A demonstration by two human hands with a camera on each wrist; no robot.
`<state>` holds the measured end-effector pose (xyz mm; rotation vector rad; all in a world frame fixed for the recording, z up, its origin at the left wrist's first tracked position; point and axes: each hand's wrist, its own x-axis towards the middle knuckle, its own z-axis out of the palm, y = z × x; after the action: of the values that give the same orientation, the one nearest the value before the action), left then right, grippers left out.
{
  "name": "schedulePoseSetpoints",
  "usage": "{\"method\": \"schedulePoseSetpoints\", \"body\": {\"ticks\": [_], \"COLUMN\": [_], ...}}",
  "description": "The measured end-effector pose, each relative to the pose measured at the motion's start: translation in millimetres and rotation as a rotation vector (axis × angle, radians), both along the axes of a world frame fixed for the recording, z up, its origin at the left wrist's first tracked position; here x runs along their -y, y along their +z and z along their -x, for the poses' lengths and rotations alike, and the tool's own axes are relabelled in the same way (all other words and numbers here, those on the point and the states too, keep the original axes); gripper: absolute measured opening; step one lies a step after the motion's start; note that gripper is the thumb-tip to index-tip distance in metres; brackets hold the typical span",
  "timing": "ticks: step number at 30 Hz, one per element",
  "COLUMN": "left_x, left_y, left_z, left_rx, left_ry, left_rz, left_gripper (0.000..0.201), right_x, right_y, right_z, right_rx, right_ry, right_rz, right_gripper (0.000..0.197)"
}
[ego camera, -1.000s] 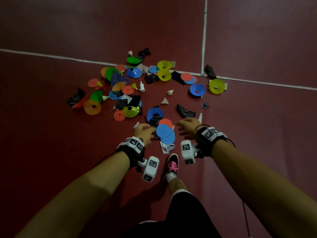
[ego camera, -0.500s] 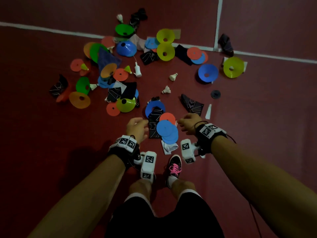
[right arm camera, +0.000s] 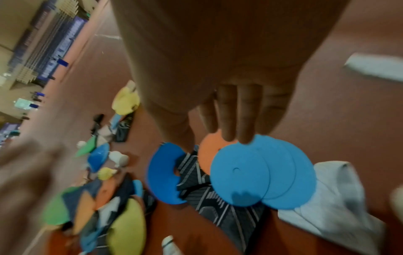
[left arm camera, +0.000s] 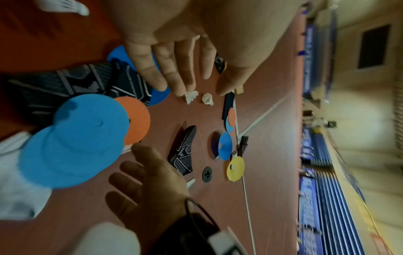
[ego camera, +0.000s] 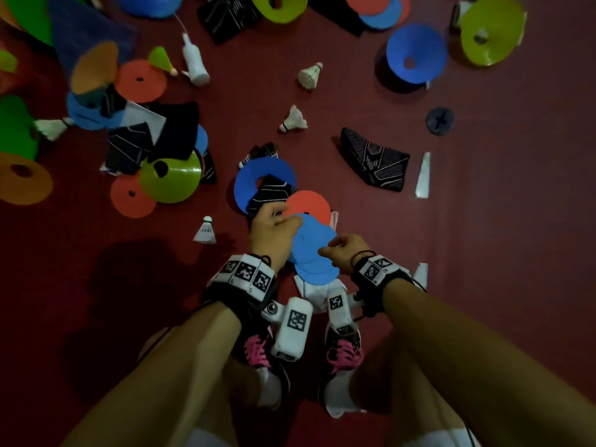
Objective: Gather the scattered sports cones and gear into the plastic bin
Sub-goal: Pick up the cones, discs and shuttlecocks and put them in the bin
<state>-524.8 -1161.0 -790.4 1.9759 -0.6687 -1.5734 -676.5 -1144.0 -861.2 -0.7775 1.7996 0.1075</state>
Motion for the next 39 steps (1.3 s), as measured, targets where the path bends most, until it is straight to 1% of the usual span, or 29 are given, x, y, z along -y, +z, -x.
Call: {"method": "schedulePoseSetpoints", "body": {"ticks": [2, 3, 5, 6, 8, 11, 13, 14, 16, 19, 21, 23, 26, 27, 28, 29, 30, 32, 33, 34, 35, 36, 37, 39], "left_x": [12.2, 17.6, 26.3, 30.1, 37.6, 53.1, 60.9, 64.0, 65.1, 63.5, 63.7, 68.9, 75.5, 75.8, 75.5, 74.7, 73.9, 72.3, 72.6, 74.0, 75.7, 78.1, 80.4, 83.6], "left_y": [-38.1, -54.2, -84.9, -92.3, -96.8, -89.1, -86.9, -88.5, -92.3, -94.3, -98.5, -103.3, -107.5, -108.5, -109.8, -111.6, -114.2, -116.8, -118.1, -118.7, -118.6, -118.3, -116.7, -113.6], "left_z": [0.1, -0.6, -1.9, -1.2, 4.2, 13.3, 13.2, 12.0, 10.1, 11.0, 7.6, 2.1, -5.4, -7.9, -10.5, -12.8, -15.3, -19.1, -21.0, -22.2, -22.9, -23.7, -23.8, -23.0], "left_rx": [0.035, 0.050, 0.093, 0.114, 0.155, 0.179, 0.230, 0.269, 0.322, 0.302, 0.303, 0.331, 0.334, 0.337, 0.352, 0.375, 0.402, 0.442, 0.442, 0.422, 0.375, 0.311, 0.255, 0.229], "left_ry": [-0.120, -0.172, -0.259, -0.299, -0.357, -0.422, -0.465, -0.487, -0.518, -0.544, -0.572, -0.591, -0.597, -0.603, -0.618, -0.642, -0.672, -0.731, -0.748, -0.755, -0.744, -0.706, -0.653, -0.572], "left_rz": [0.061, 0.081, 0.133, 0.167, 0.286, 0.523, 0.594, 0.596, 0.584, 0.565, 0.553, 0.546, 0.527, 0.514, 0.499, 0.475, 0.430, 0.309, 0.253, 0.226, 0.234, 0.268, 0.318, 0.414], "left_gripper": [0.030, 0.029, 0.026, 0.025, 0.023, 0.018, 0.017, 0.017, 0.018, 0.018, 0.019, 0.018, 0.021, 0.023, 0.028, 0.037, 0.049, 0.076, 0.087, 0.094, 0.097, 0.095, 0.089, 0.070], "right_x": [6.7, 10.4, 18.1, 21.1, 21.9, 15.2, 13.1, 13.8, 12.9, 5.4, 0.9, 3.5, 18.2, 24.6, 30.7, 36.2, 40.1, 46.3, 49.4, 52.1, 53.9, 55.4, 55.5, 54.3], "right_y": [-52.5, -77.1, -127.2, -146.4, -179.4, -215.8, -224.8, -226.1, -224.2, -220.9, -220.7, -216.7, -203.9, -197.6, -187.9, -176.3, -163.1, -134.0, -119.6, -105.3, -95.8, -89.6, -84.8, -83.5], "right_z": [-3.2, -4.8, -8.9, -10.3, -14.7, -18.9, -20.2, -21.4, -28.8, -39.1, -36.0, -23.3, 1.4, 7.3, 12.3, 16.3, 18.9, 19.6, 17.3, 14.4, 12.1, 9.6, 7.5, 4.2], "right_rx": [-0.067, -0.096, -0.142, -0.166, -0.220, -0.300, -0.369, -0.391, -0.438, -0.518, -0.506, -0.455, -0.351, -0.260, -0.145, -0.032, 0.064, 0.254, 0.412, 0.576, 0.731, 0.809, 0.817, 0.640], "right_ry": [0.055, 0.084, 0.177, 0.245, 0.357, 0.350, 0.377, 0.386, 0.411, 0.402, 0.367, 0.345, 0.365, 0.384, 0.372, 0.329, 0.254, 0.021, -0.130, -0.268, -0.393, -0.477, -0.528, -0.546], "right_rz": [0.061, 0.083, 0.108, 0.109, 0.106, 0.134, 0.140, 0.136, 0.153, 0.205, 0.218, 0.192, 0.105, 0.105, 0.154, 0.239, 0.334, 0.489, 0.527, 0.531, 0.533, 0.539, 0.557, 0.626], "right_gripper": [0.045, 0.050, 0.066, 0.074, 0.083, 0.092, 0.095, 0.093, 0.080, 0.058, 0.048, 0.048, 0.057, 0.053, 0.043, 0.029, 0.022, 0.024, 0.025, 0.030, 0.035, 0.035, 0.032, 0.020]}}
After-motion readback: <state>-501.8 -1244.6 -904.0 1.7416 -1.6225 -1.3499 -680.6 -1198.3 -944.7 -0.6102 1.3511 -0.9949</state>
